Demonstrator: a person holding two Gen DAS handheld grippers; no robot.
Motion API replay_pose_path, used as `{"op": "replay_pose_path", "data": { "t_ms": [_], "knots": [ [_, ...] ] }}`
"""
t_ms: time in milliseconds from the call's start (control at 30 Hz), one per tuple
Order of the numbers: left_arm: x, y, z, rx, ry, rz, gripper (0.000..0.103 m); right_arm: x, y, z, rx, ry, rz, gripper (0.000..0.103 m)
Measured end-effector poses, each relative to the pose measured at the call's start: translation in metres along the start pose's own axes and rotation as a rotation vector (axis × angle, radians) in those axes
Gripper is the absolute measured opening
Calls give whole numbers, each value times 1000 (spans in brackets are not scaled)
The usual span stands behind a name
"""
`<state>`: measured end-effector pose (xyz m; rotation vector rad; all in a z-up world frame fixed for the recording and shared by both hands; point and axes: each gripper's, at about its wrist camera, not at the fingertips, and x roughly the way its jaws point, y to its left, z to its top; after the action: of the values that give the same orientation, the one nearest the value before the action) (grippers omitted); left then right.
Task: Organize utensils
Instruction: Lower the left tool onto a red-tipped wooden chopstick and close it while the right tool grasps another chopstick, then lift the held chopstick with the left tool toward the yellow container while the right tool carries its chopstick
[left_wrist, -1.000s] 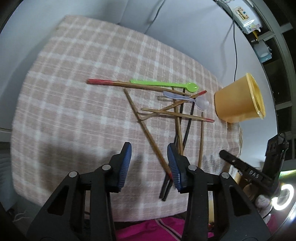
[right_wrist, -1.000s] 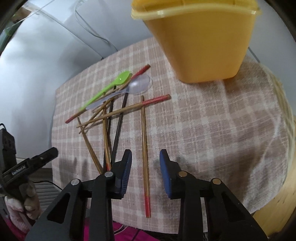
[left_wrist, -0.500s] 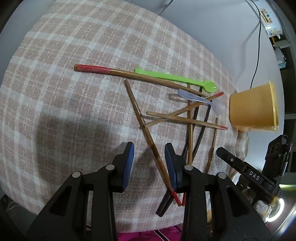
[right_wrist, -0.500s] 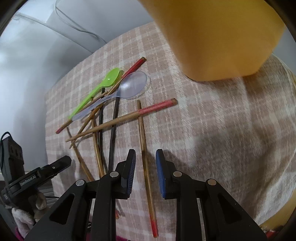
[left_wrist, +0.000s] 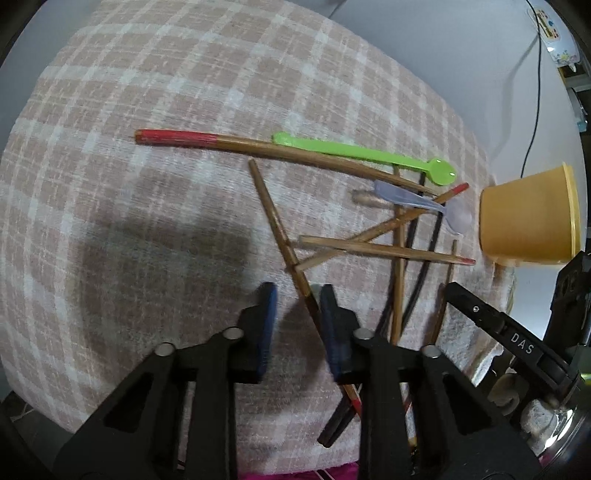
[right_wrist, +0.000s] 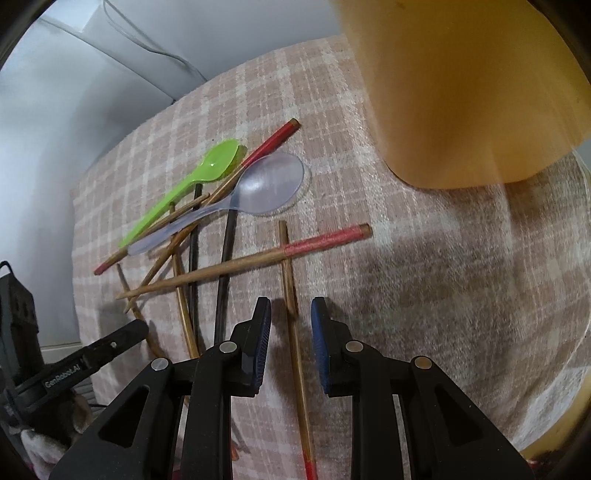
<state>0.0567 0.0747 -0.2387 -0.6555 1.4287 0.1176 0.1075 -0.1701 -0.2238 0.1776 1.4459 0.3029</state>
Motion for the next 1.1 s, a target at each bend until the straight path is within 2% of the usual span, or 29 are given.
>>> {"op": "replay_pose_path", "data": {
  "t_ms": [67, 167, 333, 400, 767, 933, 1100],
  "knots": [
    [0, 4, 1, -6, -2, 0, 10, 1, 1, 1, -6, 2, -12, 20],
    [-5, 15, 2, -11, -2, -17, 8, 3, 6, 4, -23, 6, -36, 20],
    [-11, 22, 1, -13, -4, -20, 6, 9, 18, 8, -49, 22, -82, 6],
    [-15, 26, -1, -18, -5, -24, 6, 10, 20, 8, -47, 32, -67, 5],
    [-44, 69, -19, -35, -24, -10, 5, 10, 8, -16, -28, 60, 4, 4],
    [-59, 89, -30, -52, -38, -7, 5, 1, -6, -26, -12, 52, -23, 4],
    [-65, 87, -36, -55, -56, -3, 5, -12, -27, -34, 24, 52, -29, 4]
  ]
}}
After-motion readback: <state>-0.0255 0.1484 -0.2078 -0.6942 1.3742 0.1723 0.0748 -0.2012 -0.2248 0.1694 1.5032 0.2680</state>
